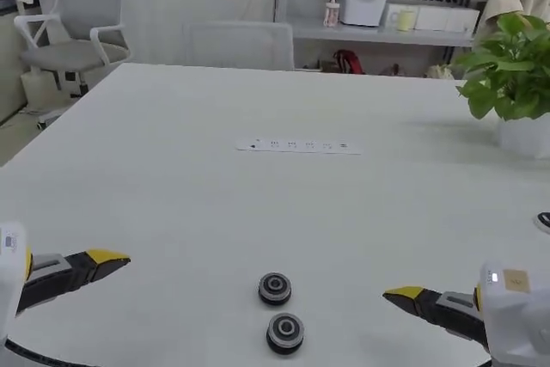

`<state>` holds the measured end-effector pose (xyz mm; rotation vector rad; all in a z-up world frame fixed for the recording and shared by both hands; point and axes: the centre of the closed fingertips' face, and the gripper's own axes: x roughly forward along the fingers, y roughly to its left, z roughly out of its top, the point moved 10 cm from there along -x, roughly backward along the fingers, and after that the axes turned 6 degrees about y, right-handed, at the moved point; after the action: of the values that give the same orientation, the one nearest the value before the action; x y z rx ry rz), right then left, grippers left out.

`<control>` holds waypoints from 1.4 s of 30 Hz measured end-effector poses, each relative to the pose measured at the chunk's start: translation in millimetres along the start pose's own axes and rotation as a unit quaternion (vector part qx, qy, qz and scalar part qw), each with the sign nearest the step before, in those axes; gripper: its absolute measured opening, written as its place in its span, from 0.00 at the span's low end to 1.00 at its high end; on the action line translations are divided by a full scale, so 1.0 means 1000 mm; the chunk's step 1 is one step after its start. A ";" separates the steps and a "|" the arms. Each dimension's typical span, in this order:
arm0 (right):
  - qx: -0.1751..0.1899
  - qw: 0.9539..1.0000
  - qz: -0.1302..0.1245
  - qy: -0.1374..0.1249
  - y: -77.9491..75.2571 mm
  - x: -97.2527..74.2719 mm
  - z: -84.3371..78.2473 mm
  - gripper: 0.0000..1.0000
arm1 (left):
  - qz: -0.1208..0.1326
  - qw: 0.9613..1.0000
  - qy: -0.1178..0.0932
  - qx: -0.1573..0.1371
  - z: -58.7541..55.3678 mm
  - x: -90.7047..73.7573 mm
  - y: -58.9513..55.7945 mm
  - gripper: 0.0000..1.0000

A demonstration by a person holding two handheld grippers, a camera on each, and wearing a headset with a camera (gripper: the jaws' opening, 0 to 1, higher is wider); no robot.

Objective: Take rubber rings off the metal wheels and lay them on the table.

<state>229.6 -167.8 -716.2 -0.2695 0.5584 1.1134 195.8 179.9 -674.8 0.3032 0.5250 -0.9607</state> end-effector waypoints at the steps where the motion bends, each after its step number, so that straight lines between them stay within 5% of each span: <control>1: 0.000 1.000 0.000 0.001 0.000 0.000 0.000 0.89 | 0.000 1.000 0.001 0.000 -0.001 0.000 0.000 1.00; 42: 0.003 1.000 0.007 0.004 -0.012 0.014 -0.001 0.87 | -0.013 1.000 0.015 0.004 -0.004 0.018 0.012 1.00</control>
<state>244.5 -162.9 -725.6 -0.2649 0.5718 1.1242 212.9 175.8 -688.2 0.3195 0.5533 -0.9847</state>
